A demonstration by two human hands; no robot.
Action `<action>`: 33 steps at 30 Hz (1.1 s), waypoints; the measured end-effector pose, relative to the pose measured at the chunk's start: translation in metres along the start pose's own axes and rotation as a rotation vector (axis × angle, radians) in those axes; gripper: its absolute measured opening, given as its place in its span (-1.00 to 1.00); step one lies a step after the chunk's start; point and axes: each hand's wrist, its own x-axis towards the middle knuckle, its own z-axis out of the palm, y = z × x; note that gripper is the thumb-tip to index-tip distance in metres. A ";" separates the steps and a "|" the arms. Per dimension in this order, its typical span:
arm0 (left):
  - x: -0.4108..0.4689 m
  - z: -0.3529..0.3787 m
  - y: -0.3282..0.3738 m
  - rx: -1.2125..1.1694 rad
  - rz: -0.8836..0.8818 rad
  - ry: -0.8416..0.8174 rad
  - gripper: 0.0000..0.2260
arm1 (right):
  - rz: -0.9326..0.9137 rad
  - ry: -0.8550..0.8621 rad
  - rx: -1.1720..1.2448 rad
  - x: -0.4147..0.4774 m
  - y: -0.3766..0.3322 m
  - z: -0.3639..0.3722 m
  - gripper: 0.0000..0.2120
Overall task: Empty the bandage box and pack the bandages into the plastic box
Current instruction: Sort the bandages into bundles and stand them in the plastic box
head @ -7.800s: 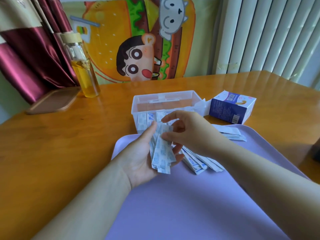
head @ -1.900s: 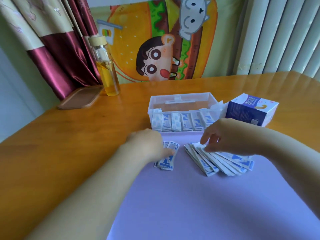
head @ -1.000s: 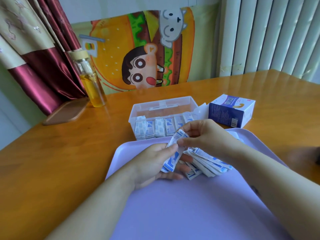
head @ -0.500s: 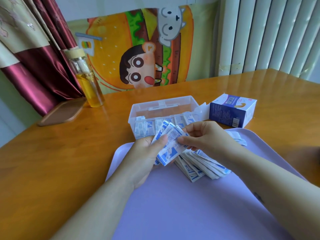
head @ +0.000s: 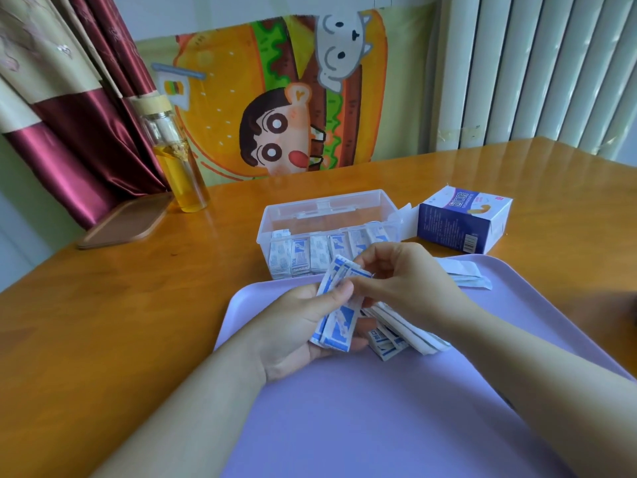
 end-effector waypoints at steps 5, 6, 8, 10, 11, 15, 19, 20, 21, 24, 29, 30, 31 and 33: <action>0.001 0.001 0.001 -0.149 -0.009 0.013 -0.82 | -0.141 -0.008 -0.193 -0.001 -0.006 -0.016 -0.28; 0.001 0.001 0.002 -0.180 -0.006 0.015 -0.80 | -0.168 -0.105 -0.256 -0.005 -0.005 -0.013 -0.09; 0.001 0.002 0.003 -0.215 -0.003 0.003 -0.82 | -0.266 -0.261 -0.456 -0.012 0.000 0.001 0.12; 0.001 0.004 0.004 -0.197 -0.006 -0.005 -0.88 | -0.371 -0.250 -0.642 -0.014 0.006 0.016 0.09; 0.000 0.003 0.004 -0.184 -0.010 0.004 -0.85 | -0.408 -0.206 -0.684 -0.013 0.008 0.019 0.03; 0.000 0.004 0.005 -0.224 -0.029 0.020 -0.81 | -0.430 -0.227 -0.688 -0.014 0.004 0.019 -0.05; 0.008 -0.005 0.003 -0.350 -0.036 0.147 -0.85 | -0.209 -0.119 -0.639 -0.005 -0.011 -0.021 -0.26; 0.009 -0.008 0.003 -0.388 -0.038 0.175 -0.85 | -0.116 -0.061 -0.667 -0.001 -0.011 -0.037 -0.41; 0.010 -0.009 0.004 -0.425 -0.041 0.200 -0.86 | -0.015 -0.037 -0.724 0.000 -0.009 -0.051 -0.53; 0.010 -0.012 0.006 -0.500 -0.050 0.264 -0.88 | 0.236 -0.195 -0.893 -0.003 0.002 -0.070 -0.56; 0.009 -0.014 0.005 -0.483 -0.045 0.280 -0.84 | 0.336 -0.332 -0.933 -0.001 0.010 -0.065 -0.46; 0.009 -0.014 0.005 -0.471 -0.046 0.272 -0.83 | 0.341 -0.329 -0.924 0.000 0.011 -0.066 -0.47; 0.009 -0.014 0.006 -0.460 -0.046 0.263 -0.83 | 0.347 -0.327 -0.912 0.002 0.013 -0.068 -0.49; 0.009 -0.013 0.005 -0.450 -0.048 0.255 -0.83 | 0.362 -0.328 -0.891 0.002 0.016 -0.070 -0.53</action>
